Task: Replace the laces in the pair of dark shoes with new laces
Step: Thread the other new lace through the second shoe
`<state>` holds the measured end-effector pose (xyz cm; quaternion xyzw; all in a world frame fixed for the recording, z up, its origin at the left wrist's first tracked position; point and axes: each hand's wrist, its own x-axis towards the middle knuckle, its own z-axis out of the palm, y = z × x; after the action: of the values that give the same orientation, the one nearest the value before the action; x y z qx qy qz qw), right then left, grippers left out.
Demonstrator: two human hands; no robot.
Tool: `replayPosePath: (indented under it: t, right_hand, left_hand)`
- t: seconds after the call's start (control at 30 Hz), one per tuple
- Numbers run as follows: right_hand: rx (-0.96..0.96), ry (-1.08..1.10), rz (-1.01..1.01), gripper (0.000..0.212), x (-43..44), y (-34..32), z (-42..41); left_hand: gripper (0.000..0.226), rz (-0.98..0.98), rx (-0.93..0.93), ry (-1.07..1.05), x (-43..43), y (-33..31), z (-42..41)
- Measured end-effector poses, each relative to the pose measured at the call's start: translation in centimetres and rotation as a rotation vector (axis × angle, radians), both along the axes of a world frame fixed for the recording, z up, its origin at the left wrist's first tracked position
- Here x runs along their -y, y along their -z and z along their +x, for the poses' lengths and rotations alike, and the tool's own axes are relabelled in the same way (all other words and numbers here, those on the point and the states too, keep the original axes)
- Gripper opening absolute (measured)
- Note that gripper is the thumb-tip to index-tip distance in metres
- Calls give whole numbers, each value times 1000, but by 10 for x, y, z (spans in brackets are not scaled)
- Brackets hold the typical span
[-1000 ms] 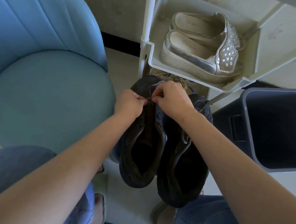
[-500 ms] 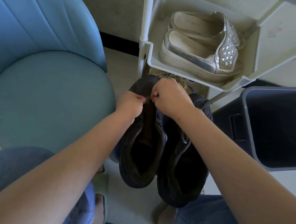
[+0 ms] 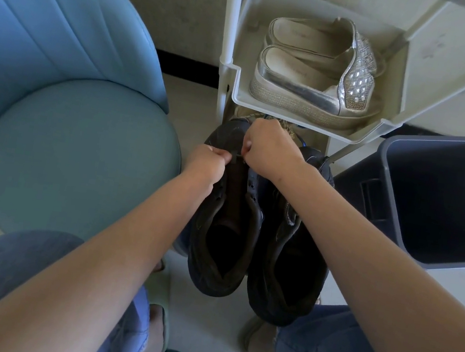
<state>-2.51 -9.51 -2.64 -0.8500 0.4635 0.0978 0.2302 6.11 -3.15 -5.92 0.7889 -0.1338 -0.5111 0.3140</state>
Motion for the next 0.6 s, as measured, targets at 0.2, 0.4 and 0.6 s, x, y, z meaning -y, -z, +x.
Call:
replayPosePath:
  t: [0.2,0.4,0.6]
  right_hand:
    - [74,109,159,18,11,0,-5]
    - [146,150,122,12,3,13,-9]
    - [350,339,294,18,4,18,-19]
  left_hand:
    - [9,-17,-3,0,0,0,-1]
    - [18,-42,25,39,-2,0,-2]
    - [20,-79,187,117,-5,3,-3]
